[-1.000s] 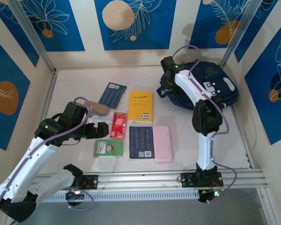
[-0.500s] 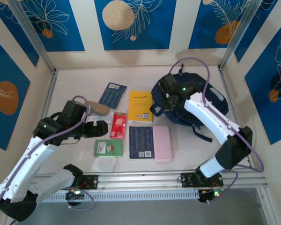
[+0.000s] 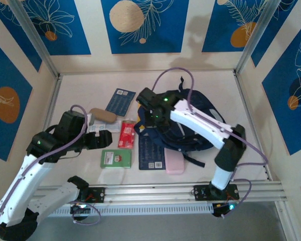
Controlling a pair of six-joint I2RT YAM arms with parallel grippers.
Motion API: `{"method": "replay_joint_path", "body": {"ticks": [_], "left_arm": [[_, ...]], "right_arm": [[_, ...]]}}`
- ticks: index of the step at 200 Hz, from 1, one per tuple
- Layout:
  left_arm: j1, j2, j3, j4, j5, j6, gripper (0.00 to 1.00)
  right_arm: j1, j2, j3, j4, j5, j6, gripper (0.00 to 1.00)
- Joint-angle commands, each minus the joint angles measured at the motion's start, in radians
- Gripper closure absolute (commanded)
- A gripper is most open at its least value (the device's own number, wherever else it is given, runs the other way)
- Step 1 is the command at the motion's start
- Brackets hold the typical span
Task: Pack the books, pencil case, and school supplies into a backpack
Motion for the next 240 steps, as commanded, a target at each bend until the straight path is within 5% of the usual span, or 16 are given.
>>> {"method": "replay_joint_path", "body": {"ticks": [1, 12, 21, 73, 96, 132, 162, 240], "left_arm": [[-0.008, -0.008, -0.017, -0.012, 0.005, 0.024, 0.03], [-0.009, 0.014, -0.002, -0.014, 0.002, 0.027, 0.02], [-0.009, 0.034, 0.006, -0.002, 0.010, 0.017, 0.03], [-0.016, 0.133, -0.069, 0.184, 0.034, -0.090, 0.04], [-0.083, 0.220, -0.044, 0.226, 0.030, -0.124, 0.03], [-0.198, 0.335, 0.000, 0.229, 0.009, -0.098, 0.00], [-0.205, 0.341, -0.052, 0.278, 0.042, -0.098, 0.00], [-0.198, 0.276, -0.105, 0.280, -0.036, -0.098, 0.00]], "right_arm": [[0.018, 0.115, 0.173, 0.038, -0.108, 0.039, 0.87], [0.016, 0.165, 0.252, -0.013, -0.108, 0.002, 0.48], [0.017, 0.178, 0.282, -0.034, -0.099, -0.045, 0.32], [-0.039, -0.110, -0.065, 0.109, -0.086, -0.161, 0.10], [-0.166, -0.263, -0.258, 0.186, -0.165, -0.148, 0.17], [-0.420, -0.353, -0.500, 0.352, -0.499, -0.171, 0.34], [-0.454, -0.270, -0.489, 0.371, -0.604, -0.270, 0.36], [-0.248, 0.040, -0.220, 0.177, -0.253, -0.475, 0.09]]}}
